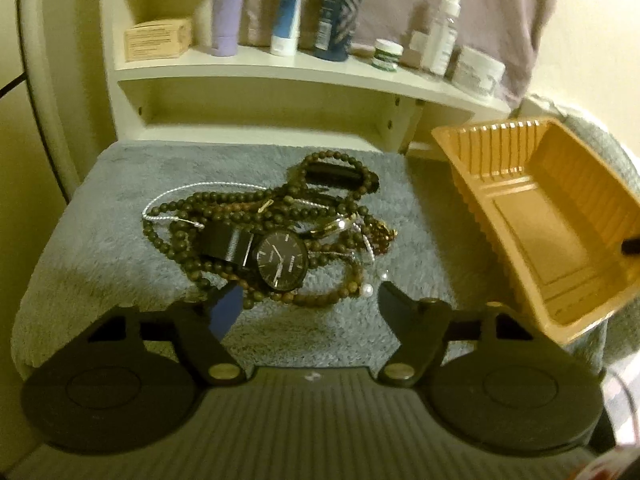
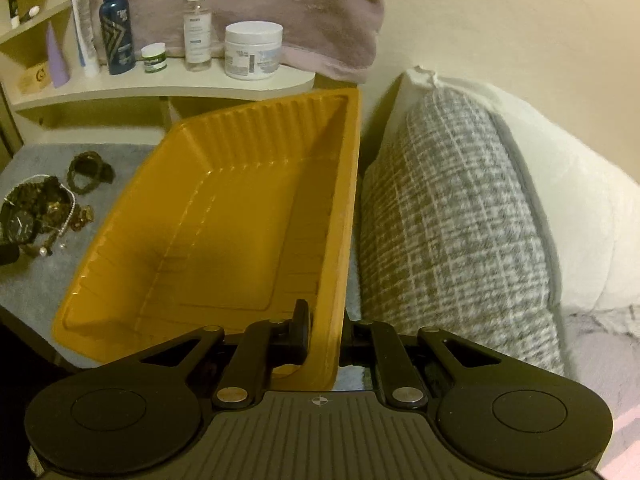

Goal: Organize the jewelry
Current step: 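Lower the left gripper onto the black watch while the right gripper holds the tray rim, then close the left gripper on the black watch and lift it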

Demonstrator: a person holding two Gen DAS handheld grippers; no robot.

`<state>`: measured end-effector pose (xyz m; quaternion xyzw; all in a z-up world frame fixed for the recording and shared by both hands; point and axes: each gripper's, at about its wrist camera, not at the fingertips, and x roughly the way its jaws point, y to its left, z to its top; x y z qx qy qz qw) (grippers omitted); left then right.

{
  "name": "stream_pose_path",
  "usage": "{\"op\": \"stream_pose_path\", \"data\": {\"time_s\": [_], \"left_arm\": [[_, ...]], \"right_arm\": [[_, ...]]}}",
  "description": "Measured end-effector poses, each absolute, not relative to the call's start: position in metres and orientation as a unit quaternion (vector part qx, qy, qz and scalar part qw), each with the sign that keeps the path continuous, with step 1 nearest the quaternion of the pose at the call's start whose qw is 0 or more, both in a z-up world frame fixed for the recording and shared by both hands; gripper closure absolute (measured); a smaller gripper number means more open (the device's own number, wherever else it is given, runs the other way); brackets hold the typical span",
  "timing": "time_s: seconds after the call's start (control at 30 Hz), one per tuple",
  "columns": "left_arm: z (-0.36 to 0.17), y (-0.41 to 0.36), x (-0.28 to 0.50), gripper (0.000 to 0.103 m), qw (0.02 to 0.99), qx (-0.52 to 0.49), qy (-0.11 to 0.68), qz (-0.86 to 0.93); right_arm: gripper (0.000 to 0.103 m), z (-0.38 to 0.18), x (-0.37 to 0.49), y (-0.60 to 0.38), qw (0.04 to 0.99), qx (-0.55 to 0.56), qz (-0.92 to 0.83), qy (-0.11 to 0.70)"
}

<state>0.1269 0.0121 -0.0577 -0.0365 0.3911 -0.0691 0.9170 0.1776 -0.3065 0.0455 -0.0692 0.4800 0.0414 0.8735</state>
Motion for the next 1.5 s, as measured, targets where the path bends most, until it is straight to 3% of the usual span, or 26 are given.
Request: {"op": "stream_pose_path", "data": {"time_s": [0.27, 0.63, 0.7, 0.8, 1.07, 1.33, 1.5], "left_arm": [[-0.062, 0.016, 0.136, 0.056, 0.923, 0.006, 0.384, -0.041], [-0.072, 0.026, 0.152, 0.058, 0.918, -0.045, 0.393, -0.031], [-0.07, 0.025, 0.151, 0.069, 0.927, -0.055, 0.37, -0.025], [-0.069, 0.022, 0.151, 0.077, 0.932, -0.05, 0.358, -0.026], [-0.074, 0.02, 0.155, 0.081, 0.933, -0.051, 0.354, -0.042], [-0.079, 0.024, 0.166, 0.077, 0.927, -0.079, 0.365, -0.042], [-0.07, 0.017, 0.159, 0.09, 0.935, -0.058, 0.347, -0.053]], "right_arm": [[0.092, 0.042, 0.178, -0.307, 0.872, -0.074, 0.032, 0.483], [0.091, 0.039, 0.178, -0.309, 0.872, -0.069, 0.032, 0.484], [0.091, 0.039, 0.178, -0.309, 0.872, -0.07, 0.035, 0.483], [0.091, 0.038, 0.178, -0.31, 0.872, -0.07, 0.037, 0.483], [0.091, 0.036, 0.178, -0.311, 0.872, -0.063, 0.035, 0.484], [0.091, 0.035, 0.178, -0.312, 0.873, -0.059, 0.034, 0.484], [0.091, 0.036, 0.177, -0.311, 0.874, -0.058, 0.033, 0.481]]}}
